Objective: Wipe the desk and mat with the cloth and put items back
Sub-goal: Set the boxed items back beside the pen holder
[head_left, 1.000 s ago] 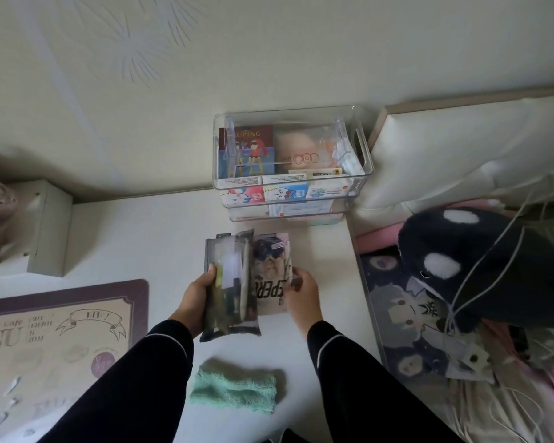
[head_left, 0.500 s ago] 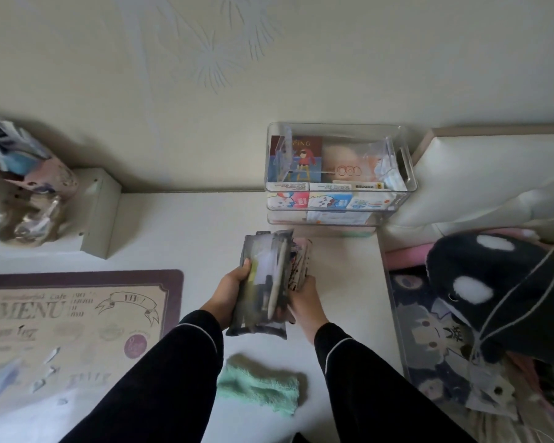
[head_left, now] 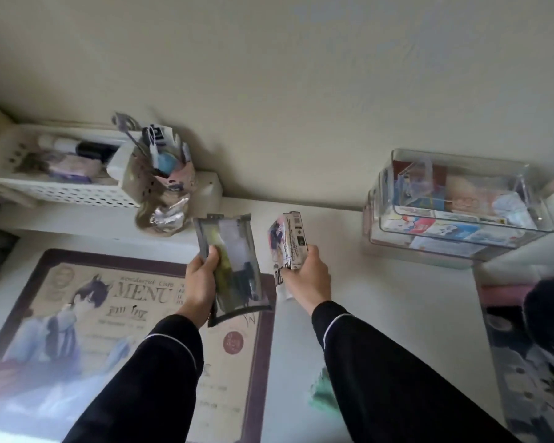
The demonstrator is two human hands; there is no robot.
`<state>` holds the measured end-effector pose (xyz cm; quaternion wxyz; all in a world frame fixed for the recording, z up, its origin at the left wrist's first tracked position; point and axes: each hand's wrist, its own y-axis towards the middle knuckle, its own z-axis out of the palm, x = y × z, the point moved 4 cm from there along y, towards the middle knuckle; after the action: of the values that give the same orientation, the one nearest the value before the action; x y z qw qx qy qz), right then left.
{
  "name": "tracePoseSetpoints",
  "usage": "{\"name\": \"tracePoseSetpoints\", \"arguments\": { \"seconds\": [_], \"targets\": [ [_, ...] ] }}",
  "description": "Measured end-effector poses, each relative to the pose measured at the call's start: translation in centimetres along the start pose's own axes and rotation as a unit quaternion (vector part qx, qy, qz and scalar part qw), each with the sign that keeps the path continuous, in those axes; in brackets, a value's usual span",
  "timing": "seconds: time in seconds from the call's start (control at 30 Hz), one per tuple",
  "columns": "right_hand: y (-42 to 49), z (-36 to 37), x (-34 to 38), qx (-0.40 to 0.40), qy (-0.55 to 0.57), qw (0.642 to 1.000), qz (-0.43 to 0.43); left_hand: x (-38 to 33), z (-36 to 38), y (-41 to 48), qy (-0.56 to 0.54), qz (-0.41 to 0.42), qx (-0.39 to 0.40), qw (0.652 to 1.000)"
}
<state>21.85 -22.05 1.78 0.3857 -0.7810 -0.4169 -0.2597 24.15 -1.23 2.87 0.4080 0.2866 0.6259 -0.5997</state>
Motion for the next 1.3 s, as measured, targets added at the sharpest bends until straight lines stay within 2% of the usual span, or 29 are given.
{"name": "tracePoseSetpoints", "arguments": {
  "seconds": [0.13,0.27,0.3,0.37,0.43,0.63,0.77,0.83,0.93,1.0,1.07,1.2,1.3],
  "targets": [
    [2.5,5.3,5.2,-0.05,-0.011,0.998,-0.02,-3.8,-3.9,1.8,0.086,0.086,-0.044,0.992],
    [5.1,9.9,8.3,-0.087,0.005,0.996,-0.023,-5.8,-5.9,3.2,0.106,0.119,-0.053,0.986],
    [5.9,11.1,8.7,-0.067,0.027,0.997,-0.031,-6.2,-6.2,3.4,0.109,0.127,-0.048,0.985],
    [7.1,13.4,9.6,0.032,0.095,0.993,-0.057,-6.9,-6.8,3.7,0.11,0.141,-0.032,0.983],
    [7.6,14.9,10.1,0.117,0.11,0.985,-0.067,-7.6,-7.3,4.1,0.103,0.154,-0.009,0.983],
    [8.9,15.8,10.1,0.165,0.117,0.978,-0.056,-8.7,-7.7,5.5,0.112,0.178,0.005,0.978],
    [8.8,15.4,10.3,0.208,0.049,0.972,-0.099,-9.1,-7.9,6.2,0.112,0.188,0.0,0.976],
    [8.8,14.8,10.0,0.188,-0.001,0.972,-0.139,-9.4,-8.0,6.3,0.11,0.195,0.002,0.975],
    [8.7,14.1,10.1,0.1,-0.099,0.976,-0.164,-9.7,-8.0,6.5,0.109,0.201,0.005,0.974],
    [8.5,14.1,10.3,0.047,-0.151,0.968,-0.195,-9.7,-8.1,6.6,0.114,0.198,0.004,0.974],
    [8.2,14.6,10.4,0.033,-0.182,0.958,-0.218,-9.7,-8.2,6.7,0.115,0.195,0.006,0.974],
    [8.1,14.3,10.2,0.03,-0.15,0.963,-0.222,-9.6,-8.2,6.8,0.126,0.201,0.0,0.972],
    [7.7,13.7,9.7,0.058,-0.051,0.975,-0.208,-9.7,-7.6,6.8,0.128,0.202,-0.005,0.971]
  ]
}}
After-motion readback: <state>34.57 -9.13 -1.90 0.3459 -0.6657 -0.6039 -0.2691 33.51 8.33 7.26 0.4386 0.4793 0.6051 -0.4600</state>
